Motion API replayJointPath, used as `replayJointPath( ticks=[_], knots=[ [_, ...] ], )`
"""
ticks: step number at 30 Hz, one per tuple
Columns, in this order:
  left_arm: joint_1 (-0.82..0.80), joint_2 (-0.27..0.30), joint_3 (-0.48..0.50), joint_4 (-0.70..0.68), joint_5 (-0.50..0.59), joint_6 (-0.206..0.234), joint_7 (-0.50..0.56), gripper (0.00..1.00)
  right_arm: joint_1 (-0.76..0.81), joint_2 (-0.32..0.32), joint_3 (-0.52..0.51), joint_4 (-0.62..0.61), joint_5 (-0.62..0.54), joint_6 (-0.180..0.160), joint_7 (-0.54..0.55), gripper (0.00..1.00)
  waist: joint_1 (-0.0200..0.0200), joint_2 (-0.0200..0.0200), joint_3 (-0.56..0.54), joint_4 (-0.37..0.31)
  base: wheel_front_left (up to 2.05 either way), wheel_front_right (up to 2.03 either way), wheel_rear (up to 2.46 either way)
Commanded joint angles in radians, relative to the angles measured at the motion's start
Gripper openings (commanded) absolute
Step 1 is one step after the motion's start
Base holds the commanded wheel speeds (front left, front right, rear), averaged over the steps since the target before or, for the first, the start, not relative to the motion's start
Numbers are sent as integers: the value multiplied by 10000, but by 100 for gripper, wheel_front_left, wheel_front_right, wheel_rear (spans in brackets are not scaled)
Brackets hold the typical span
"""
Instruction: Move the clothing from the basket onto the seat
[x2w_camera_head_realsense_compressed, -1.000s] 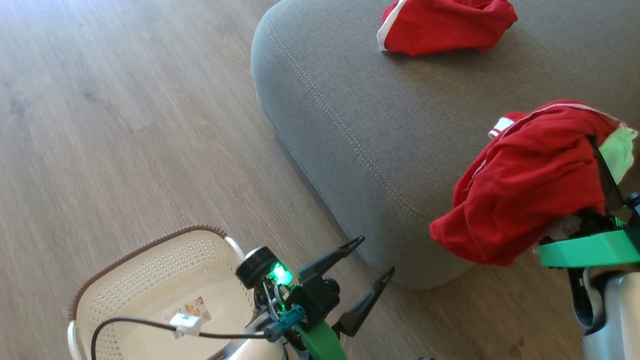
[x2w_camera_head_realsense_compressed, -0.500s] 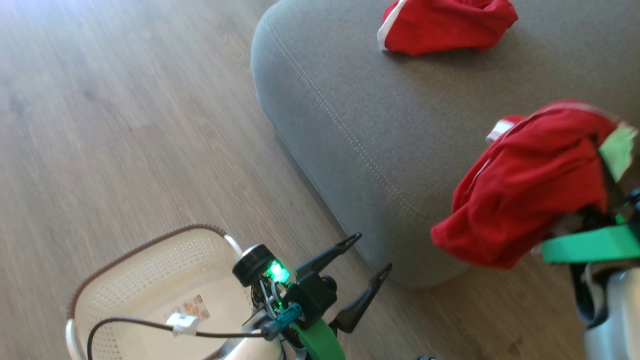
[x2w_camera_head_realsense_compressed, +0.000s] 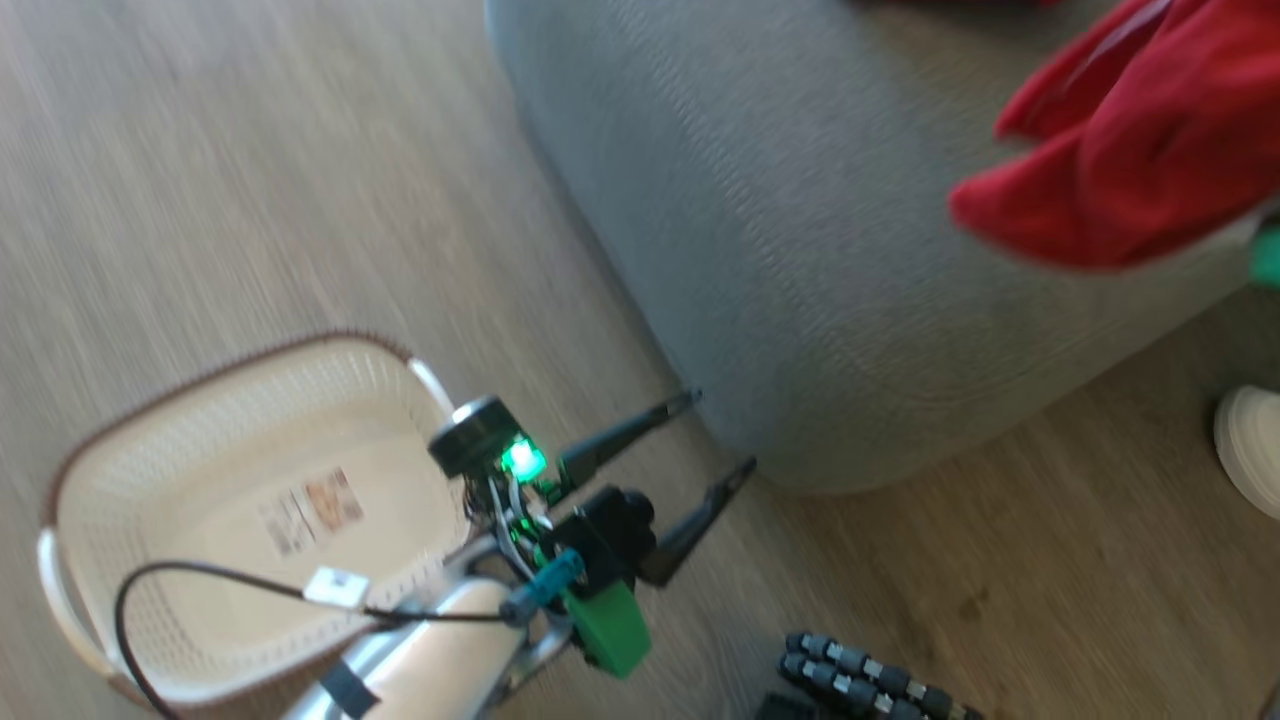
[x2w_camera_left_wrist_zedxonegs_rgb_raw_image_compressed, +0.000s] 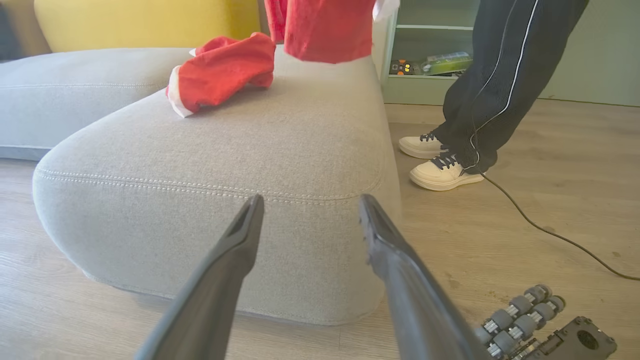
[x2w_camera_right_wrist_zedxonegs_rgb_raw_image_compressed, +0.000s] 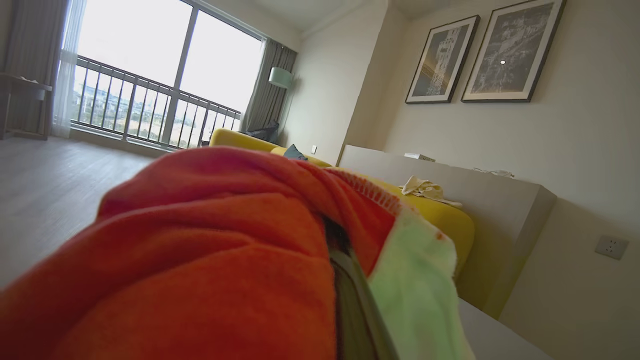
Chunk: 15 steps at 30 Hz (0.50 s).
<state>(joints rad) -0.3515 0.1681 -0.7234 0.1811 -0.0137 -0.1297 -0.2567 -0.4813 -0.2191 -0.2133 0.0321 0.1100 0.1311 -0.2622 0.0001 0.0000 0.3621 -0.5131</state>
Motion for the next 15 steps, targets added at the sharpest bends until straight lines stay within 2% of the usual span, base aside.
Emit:
replayJointPath(
  ticks=[1,7,15],
  knots=[
    [-387,153,210,-361,-51,-9,-51,100,-807,-425,-22,-305,115,-4,4,0,-1,0,1200,462,0,0,0],
    [-891,609,45,-386,-59,-9,-51,100,-2465,-985,-372,213,265,-4,4,0,-1,0,2164,739,0,0,0],
    [-1647,1041,-106,-597,-70,-9,-51,100,-5339,-2201,-479,2144,-175,-4,52,0,-1,0,3402,1320,0,0,0]
  ],
)
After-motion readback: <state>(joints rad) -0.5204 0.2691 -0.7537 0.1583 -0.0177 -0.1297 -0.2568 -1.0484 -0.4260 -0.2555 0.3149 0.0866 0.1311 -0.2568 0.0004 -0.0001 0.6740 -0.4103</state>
